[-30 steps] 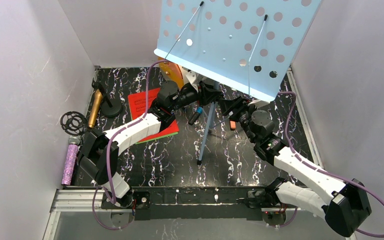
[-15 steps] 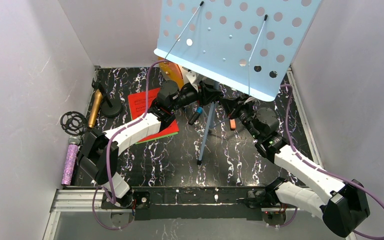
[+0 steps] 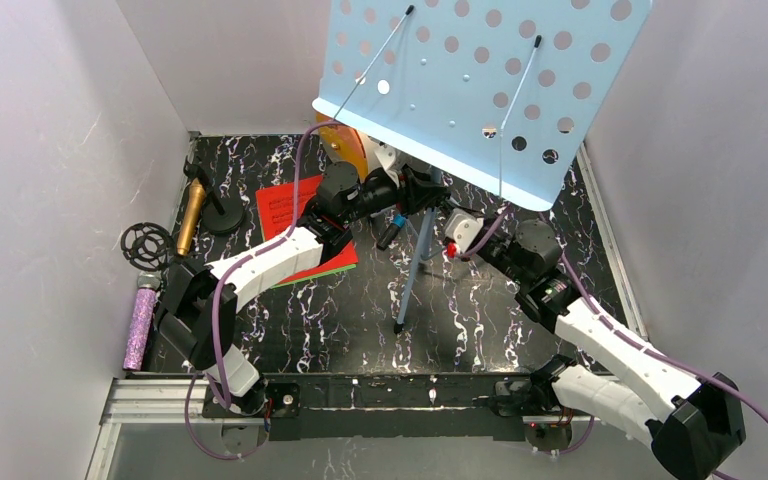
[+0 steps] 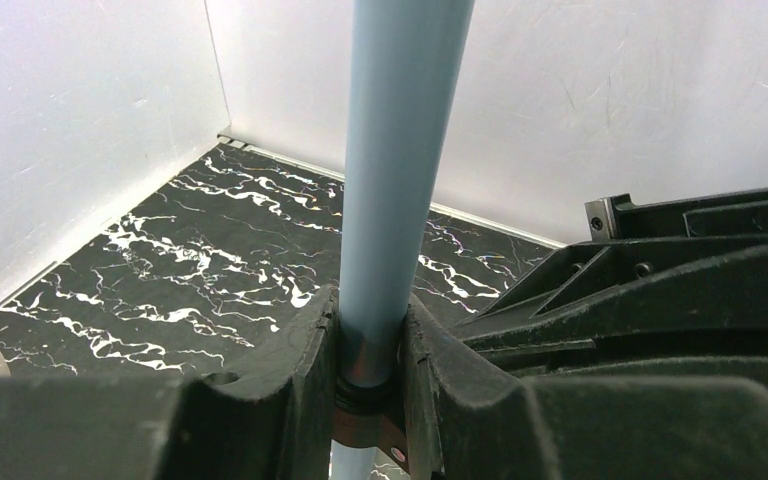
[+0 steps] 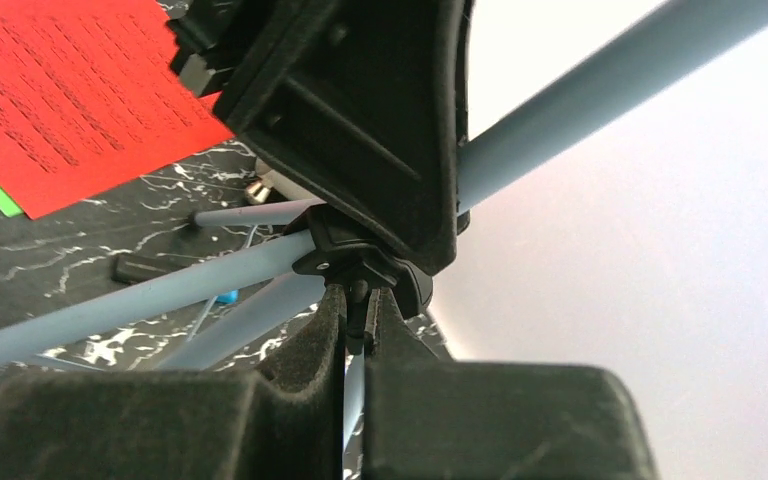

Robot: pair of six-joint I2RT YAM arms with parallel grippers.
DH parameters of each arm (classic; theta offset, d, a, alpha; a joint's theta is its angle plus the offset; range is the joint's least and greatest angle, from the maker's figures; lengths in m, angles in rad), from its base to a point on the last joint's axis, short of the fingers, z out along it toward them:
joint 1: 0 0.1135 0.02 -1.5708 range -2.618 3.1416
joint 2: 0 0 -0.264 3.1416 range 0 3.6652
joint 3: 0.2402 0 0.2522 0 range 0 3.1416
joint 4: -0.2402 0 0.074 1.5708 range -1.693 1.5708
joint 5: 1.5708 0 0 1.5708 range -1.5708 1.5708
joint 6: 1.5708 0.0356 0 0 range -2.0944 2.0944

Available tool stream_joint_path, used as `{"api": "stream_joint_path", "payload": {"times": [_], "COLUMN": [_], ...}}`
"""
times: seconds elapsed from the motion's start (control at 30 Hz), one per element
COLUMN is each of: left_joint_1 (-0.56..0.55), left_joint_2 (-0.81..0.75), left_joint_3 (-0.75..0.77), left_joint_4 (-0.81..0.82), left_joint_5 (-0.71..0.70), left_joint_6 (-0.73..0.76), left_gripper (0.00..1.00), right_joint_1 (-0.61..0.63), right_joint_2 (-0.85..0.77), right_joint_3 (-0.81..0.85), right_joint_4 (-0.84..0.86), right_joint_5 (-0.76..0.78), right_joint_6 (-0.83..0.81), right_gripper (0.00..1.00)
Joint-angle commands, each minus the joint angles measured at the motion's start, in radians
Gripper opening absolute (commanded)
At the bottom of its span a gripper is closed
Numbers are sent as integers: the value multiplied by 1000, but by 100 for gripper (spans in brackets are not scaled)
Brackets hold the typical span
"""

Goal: Pack up the instrument practice props
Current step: Unscrew the knob on the music stand.

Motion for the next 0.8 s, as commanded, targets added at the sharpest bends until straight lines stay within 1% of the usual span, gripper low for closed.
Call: {"api": "stream_joint_path", "payload": {"times": [0.0, 0.07, 0.13, 0.2, 0.23, 0.27, 0.3, 0.4, 0.53, 0.6, 0.67, 0.73, 0.77], "left_joint_1": [1, 0, 0, 0, 0, 0, 1, 0, 0, 0, 0, 0, 0], "left_joint_2": [47, 47, 46, 44, 43, 42, 42, 41, 43, 46, 44, 42, 41], "left_joint_3": [-40, -41, -40, -40, -40, -40, -40, -40, -39, -39, -39, -39, -39], "left_joint_4": [-255, -255, -255, -255, -257, -257, -260, -260, -260, -263, -266, -266, -266], "left_joint_5": [7, 7, 7, 6, 4, 3, 2, 2, 1, 1, 0, 0, -1], "left_joint_6": [-26, -26, -26, -25, -23, -22, -20, -20, -18, -18, -14, -13, -12], "left_gripper": [0, 0, 0, 0, 0, 0, 0, 0, 0, 0, 0, 0, 0], "right_joint_1": [-10, -11, -10, -10, -11, -11, -11, -12, -23, -44, -84, -158, -205], "right_joint_2": [-31, -35, -36, -48, -54, -63, -73, -115, -149, -154, -151, -140, -131], "right_joint_3": [-72, -81, -87, -92, -92, -91, -94, -138, -195, -197, -190, -172, -162], "right_joint_4": [34, 71, 96, 116, 124, 130, 139, 213, 290, 293, 306, 321, 334], "right_joint_5": [18, 8, 1, -13, -18, -26, -30, -15, 121, 162, 165, 142, 100], "right_joint_6": [-167, -141, -110, -47, -1, 55, 121, 329, 529, 601, 675, 769, 824], "right_gripper": [8, 15, 25, 29, 33, 39, 44, 54, 71, 76, 80, 83, 83]}}
